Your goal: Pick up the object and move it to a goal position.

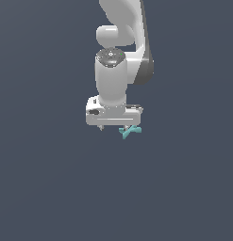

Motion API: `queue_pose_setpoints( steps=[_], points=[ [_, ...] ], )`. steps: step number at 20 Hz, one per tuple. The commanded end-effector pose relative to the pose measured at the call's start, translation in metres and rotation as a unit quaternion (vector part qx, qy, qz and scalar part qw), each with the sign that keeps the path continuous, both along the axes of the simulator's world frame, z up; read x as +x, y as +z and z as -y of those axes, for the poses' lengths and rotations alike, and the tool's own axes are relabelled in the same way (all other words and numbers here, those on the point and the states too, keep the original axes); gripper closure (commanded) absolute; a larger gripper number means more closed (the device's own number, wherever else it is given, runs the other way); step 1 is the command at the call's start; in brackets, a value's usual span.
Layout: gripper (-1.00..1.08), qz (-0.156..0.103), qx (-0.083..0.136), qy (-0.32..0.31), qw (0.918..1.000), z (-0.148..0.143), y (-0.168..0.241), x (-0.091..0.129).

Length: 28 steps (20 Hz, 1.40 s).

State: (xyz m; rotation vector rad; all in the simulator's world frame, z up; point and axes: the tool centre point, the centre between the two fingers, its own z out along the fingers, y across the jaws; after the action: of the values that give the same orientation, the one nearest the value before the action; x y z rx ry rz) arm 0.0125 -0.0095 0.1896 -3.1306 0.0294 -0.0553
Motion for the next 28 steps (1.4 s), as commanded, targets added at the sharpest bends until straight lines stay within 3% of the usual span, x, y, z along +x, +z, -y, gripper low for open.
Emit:
queue_pose_setpoints(
  steps=[1,12,28],
  points=[
    [-0.92,0.000,0.000,0.000,1.0000,0.000,0.000,0.000],
    [-0.92,-0.009,-0.013,-0.002,0.9999,0.018,-0.010,-0.003],
    [-0.92,-0.010,-0.008,-0.066,0.9977,0.001,-0.024,-0.012]
  ],
)
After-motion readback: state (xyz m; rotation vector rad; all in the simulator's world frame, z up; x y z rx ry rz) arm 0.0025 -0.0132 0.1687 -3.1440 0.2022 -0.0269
